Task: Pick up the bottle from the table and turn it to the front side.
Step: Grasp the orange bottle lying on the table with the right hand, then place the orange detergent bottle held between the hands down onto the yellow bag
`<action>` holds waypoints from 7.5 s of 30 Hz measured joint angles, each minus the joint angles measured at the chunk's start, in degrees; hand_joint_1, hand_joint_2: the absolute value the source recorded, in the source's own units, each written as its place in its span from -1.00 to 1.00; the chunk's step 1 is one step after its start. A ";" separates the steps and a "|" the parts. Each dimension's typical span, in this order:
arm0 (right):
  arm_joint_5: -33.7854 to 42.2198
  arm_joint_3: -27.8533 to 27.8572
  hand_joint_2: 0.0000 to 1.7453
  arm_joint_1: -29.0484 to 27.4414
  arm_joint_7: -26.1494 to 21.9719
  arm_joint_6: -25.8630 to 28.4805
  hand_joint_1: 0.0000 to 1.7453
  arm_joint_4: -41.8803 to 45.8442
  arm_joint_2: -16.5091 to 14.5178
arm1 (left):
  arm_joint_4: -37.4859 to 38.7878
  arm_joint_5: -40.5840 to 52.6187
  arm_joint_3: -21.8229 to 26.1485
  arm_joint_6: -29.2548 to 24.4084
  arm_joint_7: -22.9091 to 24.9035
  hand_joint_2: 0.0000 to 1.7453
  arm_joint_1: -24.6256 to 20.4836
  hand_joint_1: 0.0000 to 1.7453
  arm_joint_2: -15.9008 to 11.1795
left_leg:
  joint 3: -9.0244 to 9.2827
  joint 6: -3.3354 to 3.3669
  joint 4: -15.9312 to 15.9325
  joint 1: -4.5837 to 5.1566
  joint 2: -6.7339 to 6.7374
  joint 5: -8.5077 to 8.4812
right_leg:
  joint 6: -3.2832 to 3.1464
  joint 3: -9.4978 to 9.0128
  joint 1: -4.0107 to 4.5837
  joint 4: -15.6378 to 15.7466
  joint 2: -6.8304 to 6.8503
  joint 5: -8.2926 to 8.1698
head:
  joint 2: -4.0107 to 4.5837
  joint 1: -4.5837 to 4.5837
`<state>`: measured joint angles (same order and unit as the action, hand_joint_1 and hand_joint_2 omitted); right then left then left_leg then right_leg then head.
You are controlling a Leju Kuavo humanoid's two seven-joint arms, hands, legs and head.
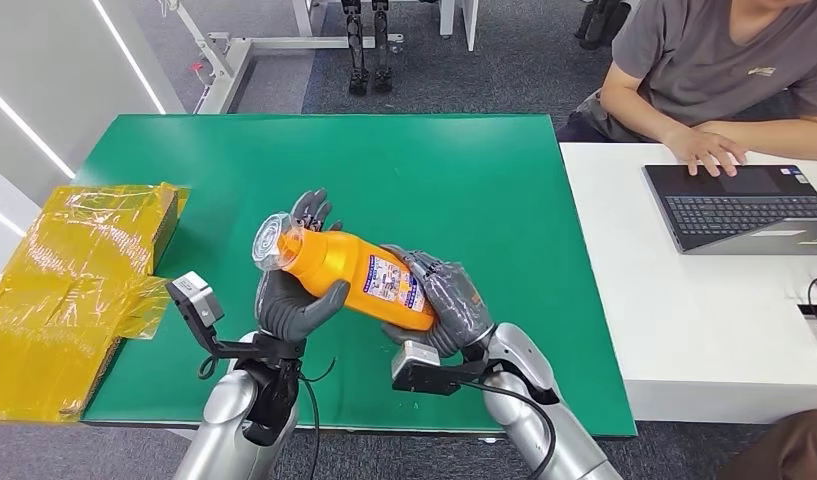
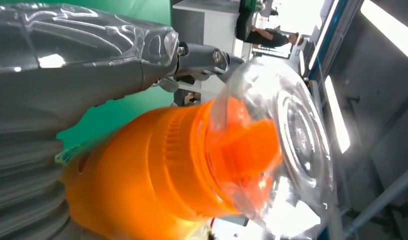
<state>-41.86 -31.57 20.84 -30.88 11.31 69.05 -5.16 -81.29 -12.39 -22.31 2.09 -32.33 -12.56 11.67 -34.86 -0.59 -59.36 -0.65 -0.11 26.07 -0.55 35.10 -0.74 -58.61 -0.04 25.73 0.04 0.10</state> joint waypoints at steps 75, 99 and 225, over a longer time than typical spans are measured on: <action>22.49 1.15 1.00 -5.58 -3.88 8.88 -1.00 6.74 -1.86 | -1.98 0.82 4.11 -1.94 -1.47 1.00 0.73 1.00 -0.31 | -0.04 0.00 0.00 0.00 -0.02 0.00 | 0.00 0.04 0.00 0.00 0.01 0.01 | 0.01 0.00; 27.62 1.48 1.00 -17.90 -9.14 18.66 -1.00 27.56 -1.42 | -3.92 29.82 9.08 -10.74 3.25 1.00 -2.44 1.00 -8.00 | -0.02 -0.01 0.04 -0.01 0.02 0.00 | -0.01 0.06 0.00 -0.01 -0.02 0.01 | 0.01 0.01; 26.28 3.60 1.00 -17.26 -6.81 11.47 -1.00 27.59 -2.95 | -3.29 25.31 7.17 -15.98 -7.57 1.00 -4.01 -1.00 -18.23 | -0.04 -0.03 0.06 0.00 0.02 -0.10 | -0.06 0.07 0.00 0.00 -0.01 -0.05 | 0.01 -0.01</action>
<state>-15.58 -27.97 3.58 -37.70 22.78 96.64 -8.11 -84.58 12.91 -15.14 -13.89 -39.91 -16.57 -6.56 -34.90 -0.62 -59.30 -0.65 -0.09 25.97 -0.61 35.18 -0.75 -58.61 -0.05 25.68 0.05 0.10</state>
